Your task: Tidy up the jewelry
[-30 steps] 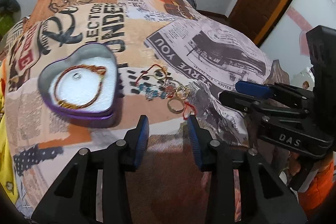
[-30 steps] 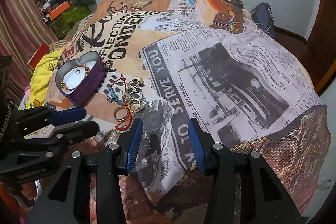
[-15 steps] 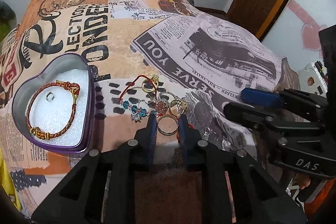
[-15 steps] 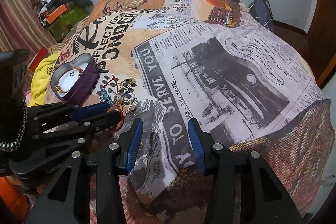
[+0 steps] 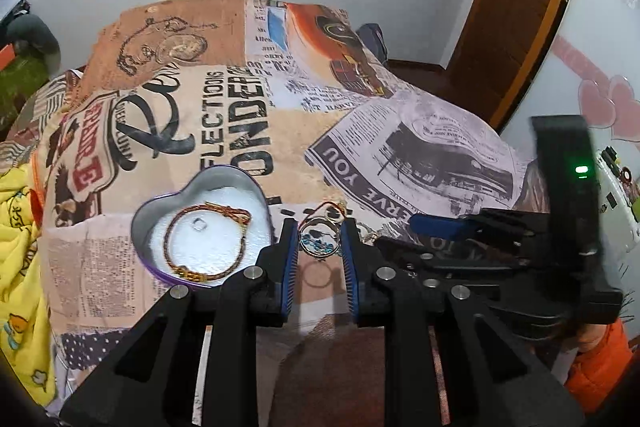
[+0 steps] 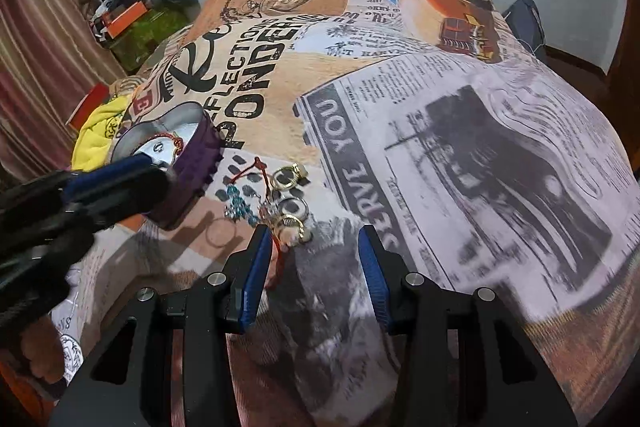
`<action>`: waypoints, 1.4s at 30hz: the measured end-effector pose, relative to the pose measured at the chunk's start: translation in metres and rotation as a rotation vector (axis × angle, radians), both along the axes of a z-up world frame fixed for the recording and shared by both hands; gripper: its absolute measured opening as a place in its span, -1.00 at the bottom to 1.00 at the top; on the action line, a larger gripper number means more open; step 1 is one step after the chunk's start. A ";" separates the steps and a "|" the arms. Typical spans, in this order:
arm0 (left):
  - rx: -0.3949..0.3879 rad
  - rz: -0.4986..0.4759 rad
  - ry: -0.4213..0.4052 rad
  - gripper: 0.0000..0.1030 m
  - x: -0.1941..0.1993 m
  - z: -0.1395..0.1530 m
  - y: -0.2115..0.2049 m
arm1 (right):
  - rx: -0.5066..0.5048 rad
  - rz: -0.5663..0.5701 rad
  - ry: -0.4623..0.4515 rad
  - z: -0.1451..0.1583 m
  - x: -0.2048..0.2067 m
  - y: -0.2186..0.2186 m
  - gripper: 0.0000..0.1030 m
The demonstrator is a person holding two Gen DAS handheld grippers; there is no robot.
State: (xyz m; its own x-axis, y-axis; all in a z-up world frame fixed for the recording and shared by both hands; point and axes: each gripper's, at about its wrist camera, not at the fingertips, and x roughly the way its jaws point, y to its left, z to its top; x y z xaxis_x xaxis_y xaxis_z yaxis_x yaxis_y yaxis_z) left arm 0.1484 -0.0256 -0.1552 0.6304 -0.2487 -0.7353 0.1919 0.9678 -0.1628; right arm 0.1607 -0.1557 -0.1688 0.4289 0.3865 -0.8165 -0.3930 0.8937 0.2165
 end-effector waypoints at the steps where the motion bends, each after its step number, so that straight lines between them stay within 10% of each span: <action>1: -0.003 0.002 0.001 -0.61 0.000 0.000 0.002 | -0.004 0.006 0.006 -0.002 0.002 0.003 -0.20; 9: 0.007 0.001 0.009 -0.61 0.000 -0.008 0.002 | -0.025 0.022 0.016 -0.010 0.003 0.008 -0.61; 42: 0.003 0.098 -0.177 -0.61 -0.027 0.058 0.045 | 0.122 0.015 -0.252 0.097 -0.018 0.026 -0.61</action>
State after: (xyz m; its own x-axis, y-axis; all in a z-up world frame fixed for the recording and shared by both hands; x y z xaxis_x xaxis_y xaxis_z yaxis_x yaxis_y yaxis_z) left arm 0.1210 0.0190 -0.0971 0.7709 -0.1774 -0.6117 0.1216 0.9838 -0.1321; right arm 0.1430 -0.1302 -0.0713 0.6061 0.4837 -0.6315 -0.4616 0.8604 0.2160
